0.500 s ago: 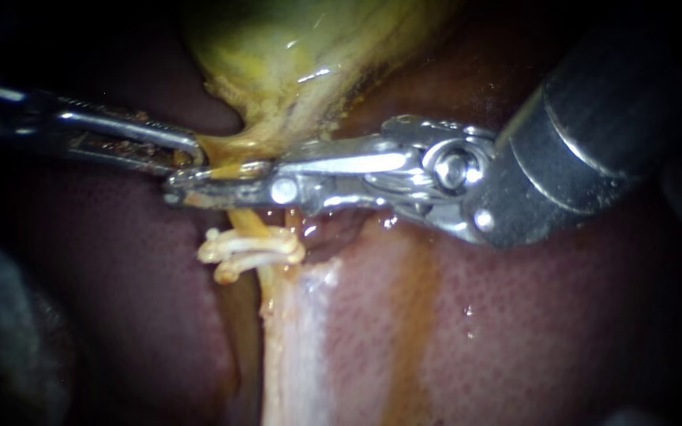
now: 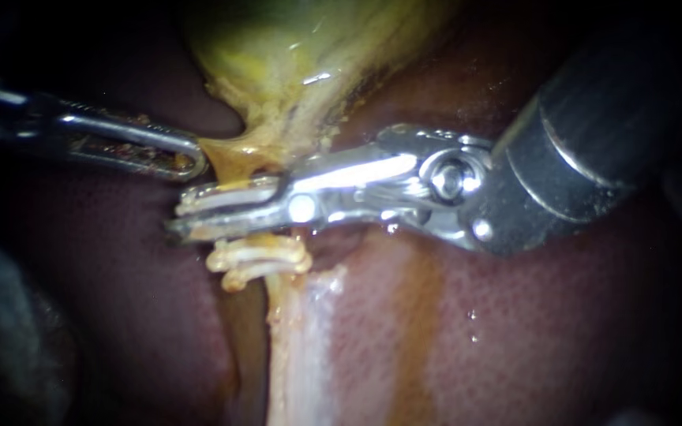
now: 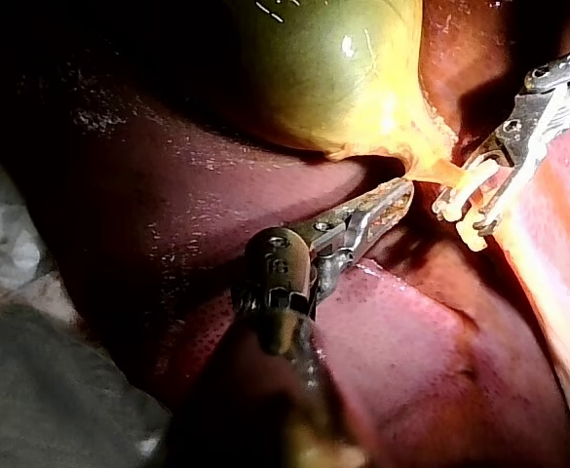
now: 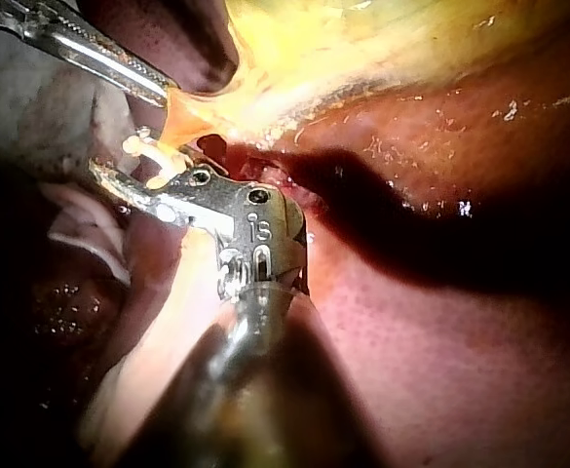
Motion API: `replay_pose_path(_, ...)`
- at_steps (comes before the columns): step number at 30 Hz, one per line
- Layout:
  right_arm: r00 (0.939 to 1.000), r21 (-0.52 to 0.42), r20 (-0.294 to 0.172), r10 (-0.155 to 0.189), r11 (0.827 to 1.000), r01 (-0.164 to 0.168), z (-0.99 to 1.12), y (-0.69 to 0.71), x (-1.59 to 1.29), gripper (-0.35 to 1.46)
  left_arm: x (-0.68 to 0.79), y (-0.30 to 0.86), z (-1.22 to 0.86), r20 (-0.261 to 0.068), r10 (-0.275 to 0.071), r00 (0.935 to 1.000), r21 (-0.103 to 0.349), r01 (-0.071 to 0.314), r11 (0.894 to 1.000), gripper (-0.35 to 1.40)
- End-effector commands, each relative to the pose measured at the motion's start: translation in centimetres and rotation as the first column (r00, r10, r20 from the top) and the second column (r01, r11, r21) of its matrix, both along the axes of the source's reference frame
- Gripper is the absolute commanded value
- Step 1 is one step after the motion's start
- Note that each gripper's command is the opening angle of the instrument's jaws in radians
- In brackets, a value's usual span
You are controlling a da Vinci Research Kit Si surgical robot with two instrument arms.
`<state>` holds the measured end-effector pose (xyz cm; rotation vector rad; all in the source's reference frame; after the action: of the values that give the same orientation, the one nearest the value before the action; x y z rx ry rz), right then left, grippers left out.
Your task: Going back third clip left tube
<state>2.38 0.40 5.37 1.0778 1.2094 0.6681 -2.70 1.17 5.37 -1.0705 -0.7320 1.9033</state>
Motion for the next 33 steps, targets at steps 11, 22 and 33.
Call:
replay_pose_path(11, 0.9992, -0.06, 0.013, 0.039, 0.997, -0.038, 0.28, -0.05, -0.01, 0.44, 0.0, 0.0, -0.01, 0.0, -0.001, 1.0, 0.0, 0.001, 1.0, -0.35)
replay_pose_path(22, 0.9844, -0.217, 0.088, 0.153, 0.967, -0.131, 0.58, 0.14, -0.11, 0.49, 0.0, 0.0, -0.01, 0.0, -0.001, 1.0, 0.0, 0.001, 1.0, -0.35)
replay_pose_path(33, 0.9929, -0.401, 0.066, 0.099, 0.914, -0.064, 0.53, 0.07, -0.43, 0.5, 0.01, 0.0, -0.01, 0.0, -0.001, 1.0, 0.0, 0.001, 1.0, -0.35)
